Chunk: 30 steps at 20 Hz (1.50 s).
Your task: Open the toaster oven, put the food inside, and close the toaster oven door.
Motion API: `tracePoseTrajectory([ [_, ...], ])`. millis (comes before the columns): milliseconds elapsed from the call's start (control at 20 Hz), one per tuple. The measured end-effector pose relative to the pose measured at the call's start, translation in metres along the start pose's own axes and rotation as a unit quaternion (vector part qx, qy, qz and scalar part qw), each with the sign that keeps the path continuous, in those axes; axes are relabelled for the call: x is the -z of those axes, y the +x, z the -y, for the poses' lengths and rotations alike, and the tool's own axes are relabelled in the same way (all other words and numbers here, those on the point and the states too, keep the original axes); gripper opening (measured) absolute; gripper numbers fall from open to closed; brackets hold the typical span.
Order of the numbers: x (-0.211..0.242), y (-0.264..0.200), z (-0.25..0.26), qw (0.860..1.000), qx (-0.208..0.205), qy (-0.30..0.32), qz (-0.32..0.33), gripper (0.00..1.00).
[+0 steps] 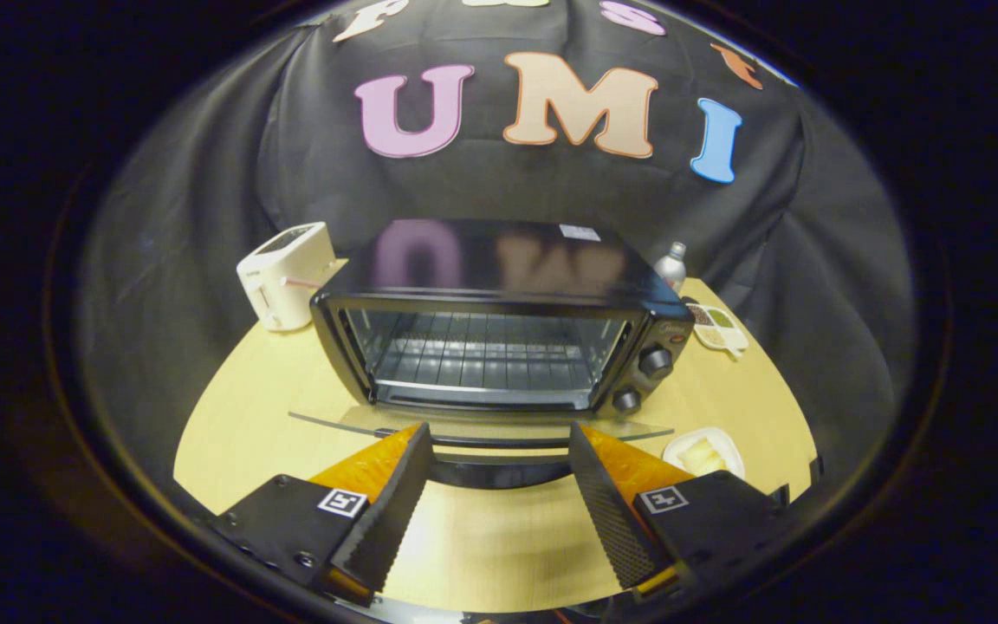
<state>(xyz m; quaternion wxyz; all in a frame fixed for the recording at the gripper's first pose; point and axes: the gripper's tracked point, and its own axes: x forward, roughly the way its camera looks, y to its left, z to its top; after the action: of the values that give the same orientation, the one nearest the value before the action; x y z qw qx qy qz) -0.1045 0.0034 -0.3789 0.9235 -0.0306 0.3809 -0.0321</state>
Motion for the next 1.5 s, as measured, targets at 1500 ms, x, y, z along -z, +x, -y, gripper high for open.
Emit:
tracePoseTrajectory([
  [1500, 0.096, 0.018, -0.006, 0.992, -0.026, -0.01, -0.123, 0.92],
])
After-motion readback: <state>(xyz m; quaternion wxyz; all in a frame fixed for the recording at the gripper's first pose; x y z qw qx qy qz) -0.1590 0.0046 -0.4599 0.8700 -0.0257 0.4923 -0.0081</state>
